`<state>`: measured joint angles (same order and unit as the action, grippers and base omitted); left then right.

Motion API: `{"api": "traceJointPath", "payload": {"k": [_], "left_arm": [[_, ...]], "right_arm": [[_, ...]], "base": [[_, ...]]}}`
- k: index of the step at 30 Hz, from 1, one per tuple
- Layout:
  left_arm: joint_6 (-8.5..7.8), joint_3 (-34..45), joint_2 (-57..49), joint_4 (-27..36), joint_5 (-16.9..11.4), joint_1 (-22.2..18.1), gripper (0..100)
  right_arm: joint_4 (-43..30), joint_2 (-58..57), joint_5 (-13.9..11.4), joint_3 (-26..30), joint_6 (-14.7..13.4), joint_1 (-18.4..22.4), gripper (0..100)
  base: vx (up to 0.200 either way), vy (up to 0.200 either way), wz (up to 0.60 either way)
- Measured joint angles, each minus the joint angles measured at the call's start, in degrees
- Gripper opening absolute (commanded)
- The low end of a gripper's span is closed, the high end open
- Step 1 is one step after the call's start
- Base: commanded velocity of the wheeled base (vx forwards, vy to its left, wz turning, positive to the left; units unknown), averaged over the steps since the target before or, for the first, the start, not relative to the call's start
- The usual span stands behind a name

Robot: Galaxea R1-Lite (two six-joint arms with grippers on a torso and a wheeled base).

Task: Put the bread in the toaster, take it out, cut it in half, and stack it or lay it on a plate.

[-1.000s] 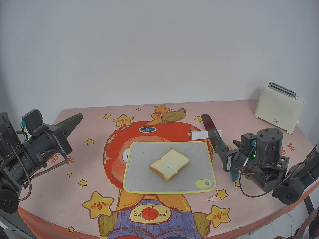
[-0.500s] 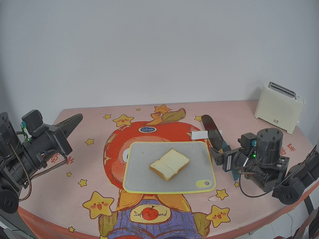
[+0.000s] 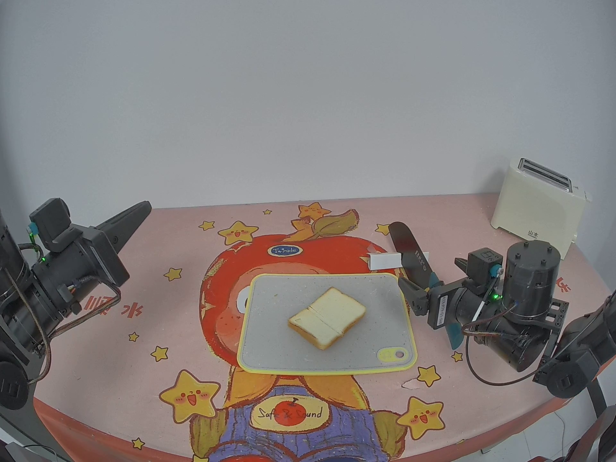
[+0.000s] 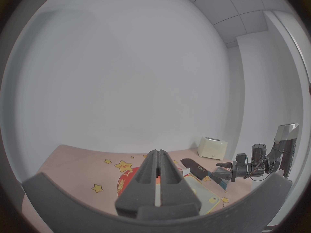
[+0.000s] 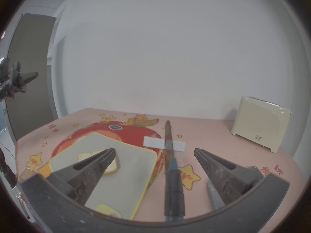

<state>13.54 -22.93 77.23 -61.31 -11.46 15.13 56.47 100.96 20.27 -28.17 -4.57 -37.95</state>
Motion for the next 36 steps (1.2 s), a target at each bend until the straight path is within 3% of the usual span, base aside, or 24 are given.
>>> {"api": "traceJointPath", "payload": {"k": [2,6,7,14,18,20,22,25,31,36], "left_arm": [[-0.02,-0.09,-1.13,0.0,-0.55,-0.02,0],[-0.05,0.44,-2.71,0.0,-2.11,-0.02,0],[-0.02,0.63,-3.0,0.0,-2.46,-0.02,0],[-0.02,1.6,-4.0,0.05,-3.75,-0.02,0],[-0.24,1.93,-4.24,0.07,-3.91,-0.02,0],[-1.29,2.35,-4.33,0.16,-3.95,0.02,0],[-4.19,3.08,-4.41,0.13,-4.0,0.09,0],[-7.31,4.11,-4.46,0.13,-4.02,0.2,0],[-8.62,5.85,-4.49,0.13,-4.17,0.33,0],[-8.73,6.23,-4.51,0.07,-4.88,0.41,0]], "right_arm": [[-0.66,-1.07,-1.88,-1.54,0.61,-0.52,100],[-4.0,-1.99,-3.15,-4.4,2.52,-0.99,100],[-4.85,-2.12,-3.3,-5.01,2.69,-1.16,0],[-13.85,-2.29,-5.17,-10.46,3.23,-4.88,0],[-20.39,-1.33,-7.67,-13.91,3.43,-6.42,0],[-22.83,-0.35,-9.36,-15.63,3.73,-6.75,0],[-23.78,1.02,-11.02,-17.03,4.02,-6.95,0],[-24.04,3.47,-12.92,-18.38,4.24,-7.0,0],[-24.02,9.12,-15.9,-21.19,4.25,-6.67,0],[-23.93,12.76,-16.53,-22.74,4.19,-6.62,0]], "base": [[0.0,0.0,0.0],[0.0,0.0,0.0],[0.0,0.0,0.0],[0.0,0.0,0.0],[0.0,0.0,0.0],[0.0,0.0,0.0],[0.0,0.0,0.0],[0.0,0.0,0.0],[0.0,0.0,0.0],[0.0,0.0,0.0]]}}
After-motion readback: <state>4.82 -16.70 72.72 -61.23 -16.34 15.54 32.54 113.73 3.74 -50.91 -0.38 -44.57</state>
